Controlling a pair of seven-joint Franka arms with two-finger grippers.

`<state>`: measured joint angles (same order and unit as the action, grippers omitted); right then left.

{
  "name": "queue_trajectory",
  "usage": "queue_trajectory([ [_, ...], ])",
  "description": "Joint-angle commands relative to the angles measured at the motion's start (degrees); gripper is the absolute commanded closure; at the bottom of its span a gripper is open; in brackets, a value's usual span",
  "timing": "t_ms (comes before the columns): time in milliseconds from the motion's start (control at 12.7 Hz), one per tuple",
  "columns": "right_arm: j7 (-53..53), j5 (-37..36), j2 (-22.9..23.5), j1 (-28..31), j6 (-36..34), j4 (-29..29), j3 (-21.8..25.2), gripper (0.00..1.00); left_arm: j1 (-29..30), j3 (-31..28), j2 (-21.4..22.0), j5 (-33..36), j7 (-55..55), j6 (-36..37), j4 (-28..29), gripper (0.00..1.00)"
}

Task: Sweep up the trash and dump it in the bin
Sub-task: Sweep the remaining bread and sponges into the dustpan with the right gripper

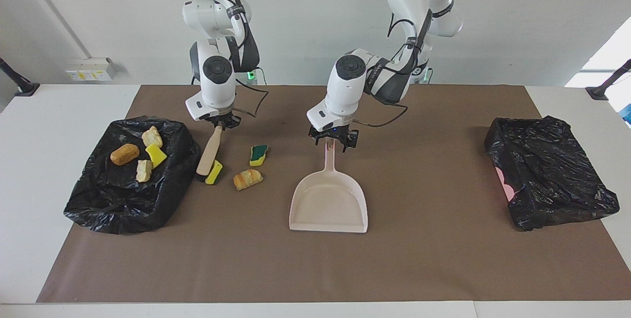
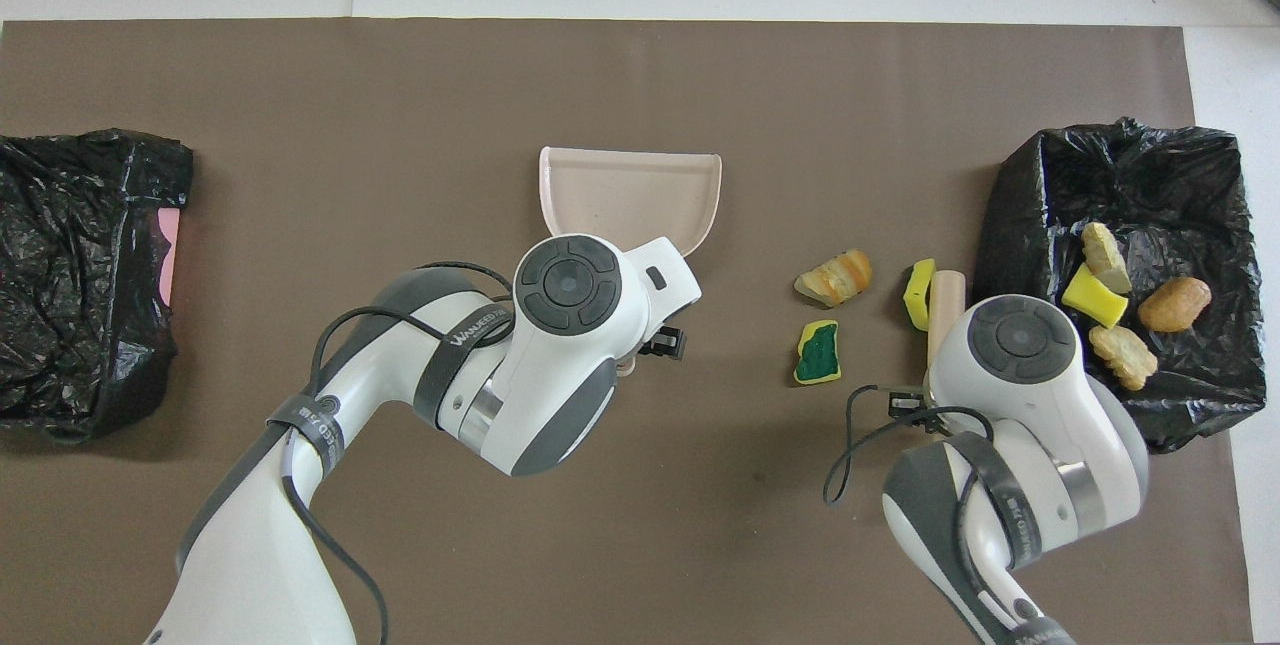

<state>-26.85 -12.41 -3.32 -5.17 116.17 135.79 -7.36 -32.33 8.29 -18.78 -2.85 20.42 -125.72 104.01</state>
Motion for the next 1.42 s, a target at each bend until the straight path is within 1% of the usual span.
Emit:
queue_trajectory([
  [0, 12.54, 0.10, -0.64, -0.98, 0.73, 0.61, -0.37, 1.00, -0.36, -0.65, -0.37, 0.13, -0.21, -2.16, 0.58, 0.14],
  [79, 17.92, 1.93, -0.64, -0.98, 0.73, 0.53, -0.37, 1.00, -0.28, -0.65, -0.81, 0.13, -0.29, -2.60, 0.50, 0.13],
  [158, 21.02, 4.91, -0.38, -1.07, 0.90, 0.26, -0.37, 1.00, -0.10, -0.65, -0.82, 0.21, -0.30, -2.86, 0.49, 0.14],
  [236, 21.40, 5.98, -0.11, -2.20, 0.64, -0.70, -0.37, 1.00, -0.01, -0.65, -0.91, 0.22, -0.30, -2.95, 0.49, 0.14],
  [315, 20.71, 6.08, 0.94, -4.30, -0.67, -3.58, -0.29, 1.00, -0.01, -0.65, -0.91, 0.22, -0.30, -2.95, 0.49, 0.20],
  [394, 19.66, 6.08, 1.29, -4.32, -3.81, -6.74, -0.29, 1.00, -0.01, -0.65, -0.91, 0.30, -0.30, -2.95, 0.49, 0.30],
  [473, 19.56, 6.08, 1.12, -3.72, -7.15, -9.38, -0.20, 1.00, -0.01, -0.65, -0.91, 0.30, -0.30, -2.87, 0.41, 0.70],
  [552, 19.38, 6.08, 0.69, -2.93, -9.36, -10.80, -0.11, 1.00, -0.01, -0.65, -0.91, 0.30, -0.38, -2.43, 0.32, 1.00],
  [709, 19.47, 5.99, 0.42, 0.31, -10.52, -10.55, -0.02, 1.00, 0.08, -0.65, -0.91, 0.48, -1.96, -1.81, 0.05, 1.00],
  [788, 19.64, 5.99, -0.19, 1.99, -10.18, -9.68, -0.02, 1.00, 0.25, -0.65, -0.82, 1.35, -5.53, -1.72, 0.05, 1.00],
  [945, 19.38, 6.08, -2.38, 2.18, -9.04, -6.17, -0.02, 1.00, 1.21, -1.08, 0.67, 4.16, -9.42, 0.20, 0.05, 1.00],
  [1103, 19.03, 6.17, -3.71, 2.18, -8.33, -4.05, -0.02, 1.00, 4.19, -1.09, 4.08, 4.17, -22.55, 4.49, -0.03, 1.00],
  [1339, 19.03, 6.17, -3.71, 1.66, -8.15, -4.05, -0.11, 1.00, 9.55, -1.09, 9.01, 4.17, -36.54, 11.35, -0.03, 1.00],
])
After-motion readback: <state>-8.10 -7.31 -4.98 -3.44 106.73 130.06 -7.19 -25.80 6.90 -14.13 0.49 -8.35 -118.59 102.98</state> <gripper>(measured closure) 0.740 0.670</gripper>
